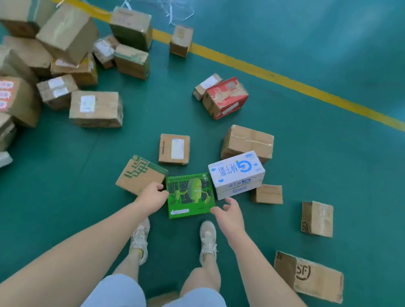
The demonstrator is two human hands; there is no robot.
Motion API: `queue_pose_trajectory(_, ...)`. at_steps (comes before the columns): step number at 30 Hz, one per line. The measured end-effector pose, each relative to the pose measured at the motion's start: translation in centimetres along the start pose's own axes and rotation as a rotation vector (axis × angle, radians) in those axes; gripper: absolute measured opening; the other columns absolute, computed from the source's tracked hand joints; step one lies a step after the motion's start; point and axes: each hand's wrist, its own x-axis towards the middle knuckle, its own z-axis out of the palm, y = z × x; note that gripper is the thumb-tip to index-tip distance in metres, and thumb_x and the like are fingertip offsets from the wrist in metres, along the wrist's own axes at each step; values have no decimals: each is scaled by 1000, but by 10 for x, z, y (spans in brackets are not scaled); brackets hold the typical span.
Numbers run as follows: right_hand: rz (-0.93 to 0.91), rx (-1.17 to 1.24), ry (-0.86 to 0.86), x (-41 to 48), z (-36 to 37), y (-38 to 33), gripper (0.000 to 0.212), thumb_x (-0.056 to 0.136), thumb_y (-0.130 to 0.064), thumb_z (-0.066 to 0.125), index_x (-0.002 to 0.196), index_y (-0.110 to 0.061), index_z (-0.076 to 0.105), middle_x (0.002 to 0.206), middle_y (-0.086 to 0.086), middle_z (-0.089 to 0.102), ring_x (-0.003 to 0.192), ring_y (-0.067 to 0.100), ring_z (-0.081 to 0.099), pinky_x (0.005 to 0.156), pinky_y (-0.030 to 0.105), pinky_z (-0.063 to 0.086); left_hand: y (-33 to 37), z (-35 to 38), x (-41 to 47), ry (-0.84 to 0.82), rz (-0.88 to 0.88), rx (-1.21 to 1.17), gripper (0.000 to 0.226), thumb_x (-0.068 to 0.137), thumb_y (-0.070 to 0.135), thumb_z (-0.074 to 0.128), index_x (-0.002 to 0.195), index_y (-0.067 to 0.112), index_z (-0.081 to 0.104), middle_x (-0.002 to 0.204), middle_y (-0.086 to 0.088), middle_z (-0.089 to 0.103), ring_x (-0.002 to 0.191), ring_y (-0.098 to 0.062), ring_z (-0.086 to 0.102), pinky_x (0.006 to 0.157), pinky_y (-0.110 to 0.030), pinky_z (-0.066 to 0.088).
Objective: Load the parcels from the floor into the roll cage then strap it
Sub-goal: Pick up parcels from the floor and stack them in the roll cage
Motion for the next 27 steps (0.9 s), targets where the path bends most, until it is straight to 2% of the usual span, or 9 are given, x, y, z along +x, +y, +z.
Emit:
queue_pose_trajectory(3, -27, -98, -67, 34, -12, 5, 65, 92, -17, 62, 150, -15, 34, 147, 8, 44, 128, 21, 49, 100, 35, 43, -6, 21, 10, 64, -69, -56, 46, 97, 21, 51, 142, 12, 43, 136, -5, 53, 115, -22, 52, 93, -28, 39)
queue_pose_trajectory(5, -42, -155, -107, 57, -20, 11, 66, 92, -18, 62, 151, -15, 34, 148, 8, 43, 132, 22, 47, 103, 37, 42, -14, 38, 17, 96, -132, -100, 45, 95, 22, 52, 139, 15, 45, 119, 2, 60, 102, -18, 57, 90, -29, 42)
queue_pose_trajectory(7, -50, -189, -133, 85, -25, 18, 64, 91, -19, 62, 149, -16, 36, 145, 7, 45, 127, 21, 49, 100, 35, 43, -21, 59, 27, 124, -176, -131, 44, 94, 23, 51, 137, 18, 46, 99, 9, 59, 87, -14, 55, 82, -28, 43)
queue_pose_trajectory(13, -23, -241, -176, 172, -17, 55, 59, 93, -17, 61, 147, -17, 38, 121, -2, 50, 103, 15, 53, 86, 30, 40, -45, 115, 81, 126, -266, -207, 45, 96, 21, 50, 141, 17, 44, 134, -3, 53, 107, -16, 50, 92, -27, 36)
queue_pose_trajectory(16, 34, -236, -202, 217, 0, 81, 63, 93, -16, 61, 150, -18, 34, 130, -2, 49, 105, 13, 56, 89, 29, 40, -64, 140, 120, 119, -301, -226, 46, 97, 21, 49, 142, 17, 42, 134, -2, 53, 101, -13, 49, 88, -26, 33)
queue_pose_trajectory(20, 73, -245, -218, 282, 28, 115, 57, 93, -11, 59, 146, -17, 38, 108, -9, 52, 79, 2, 51, 77, 24, 41, -94, 171, 185, 114, -325, -229, 44, 97, 18, 50, 141, 14, 44, 116, 3, 52, 88, -10, 50, 79, -25, 34)
queue_pose_trajectory(22, 77, -273, -223, 318, 47, 133, 60, 93, -12, 60, 148, -15, 37, 121, -2, 55, 92, 9, 55, 86, 27, 42, -115, 189, 226, 121, -340, -224, 44, 97, 19, 51, 140, 14, 45, 113, 5, 51, 80, -8, 51, 67, -22, 38)
queue_pose_trajectory(24, 99, -287, -224, 352, 62, 150, 68, 91, -16, 62, 152, -16, 31, 144, 6, 47, 121, 18, 52, 98, 33, 42, -133, 204, 261, 130, -355, -226, 45, 97, 21, 51, 141, 14, 44, 115, 4, 52, 69, -1, 47, 60, -14, 33)
queue_pose_trajectory(27, 131, -306, -218, 395, 80, 176, 70, 90, -14, 64, 152, -13, 30, 144, 6, 45, 117, 21, 51, 95, 32, 41, -160, 225, 305, 141, -401, -229, 53, 98, 22, 52, 147, 12, 35, 131, -3, 51, 69, -5, 45, 60, -18, 34)
